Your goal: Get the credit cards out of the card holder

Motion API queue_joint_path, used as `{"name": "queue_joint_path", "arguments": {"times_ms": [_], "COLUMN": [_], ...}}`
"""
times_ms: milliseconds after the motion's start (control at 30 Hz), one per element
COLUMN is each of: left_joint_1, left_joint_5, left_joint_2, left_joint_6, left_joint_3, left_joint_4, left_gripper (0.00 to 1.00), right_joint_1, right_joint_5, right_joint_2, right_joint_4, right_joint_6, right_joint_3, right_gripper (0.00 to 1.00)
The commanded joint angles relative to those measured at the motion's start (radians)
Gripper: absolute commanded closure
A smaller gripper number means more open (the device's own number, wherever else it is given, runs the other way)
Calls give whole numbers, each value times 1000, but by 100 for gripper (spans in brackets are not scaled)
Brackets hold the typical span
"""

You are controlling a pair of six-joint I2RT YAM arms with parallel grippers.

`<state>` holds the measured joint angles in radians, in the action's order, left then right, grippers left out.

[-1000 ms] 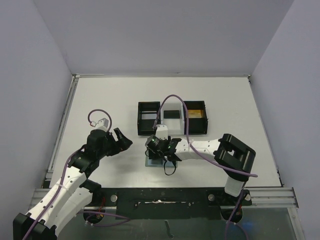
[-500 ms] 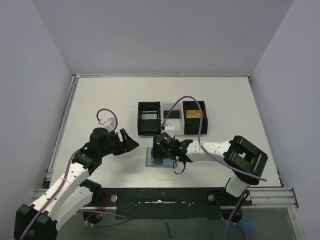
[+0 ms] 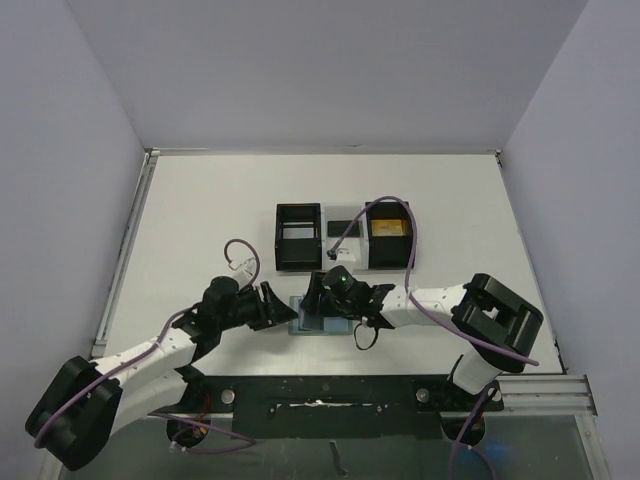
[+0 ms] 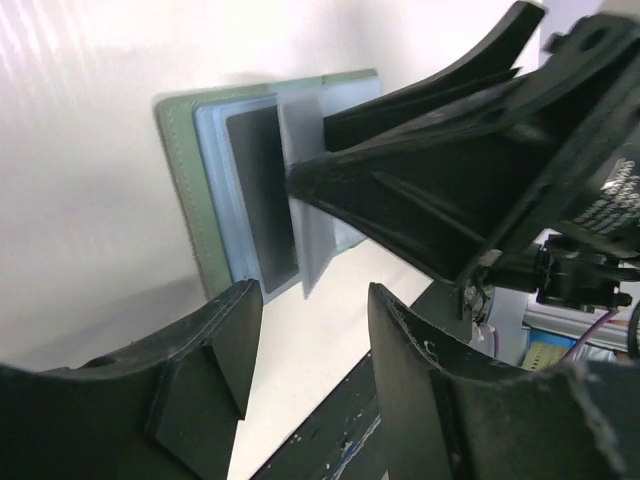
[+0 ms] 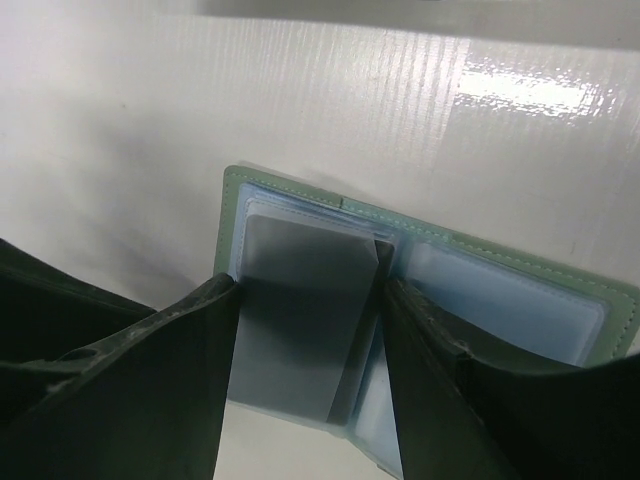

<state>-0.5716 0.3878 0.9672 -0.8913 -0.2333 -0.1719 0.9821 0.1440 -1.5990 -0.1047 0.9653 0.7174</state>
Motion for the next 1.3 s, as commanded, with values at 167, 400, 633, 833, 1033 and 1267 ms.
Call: {"name": "queue_joint_path", "arguments": {"times_ms": [167,400,633,833,1033,1267], "left_joint_1": [-116,-129,-136,-133,-132,-130], "left_joint_5": [-142,-153,-439,-532,-582,-557], "left_joint_2": [153,183,-156,-335,-365,-384], "left_joint_6": [-115,-110,-94,-102,-83,-104], "left_joint_3": [60,41,-8,-28,-74,-51], "left_joint_4": [-393,-398,96,301,373,359], "left_gripper": [56,67,65,59,56,55], "right_joint_1": [0,-1,12,80,144,164], "right_joint_5": [-73,-61,-17,127,237,293], "right_joint_2": [-6,0,-25,-145,-226,-284], "right_joint_4": [-61,-16,109,362,529,597], "right_joint_6": [55,35,-37,-70,-73,-120], "right_joint_3": [-55,-32,67,262,398,472], "right_gripper": [54,52,39,34,30,39]}}
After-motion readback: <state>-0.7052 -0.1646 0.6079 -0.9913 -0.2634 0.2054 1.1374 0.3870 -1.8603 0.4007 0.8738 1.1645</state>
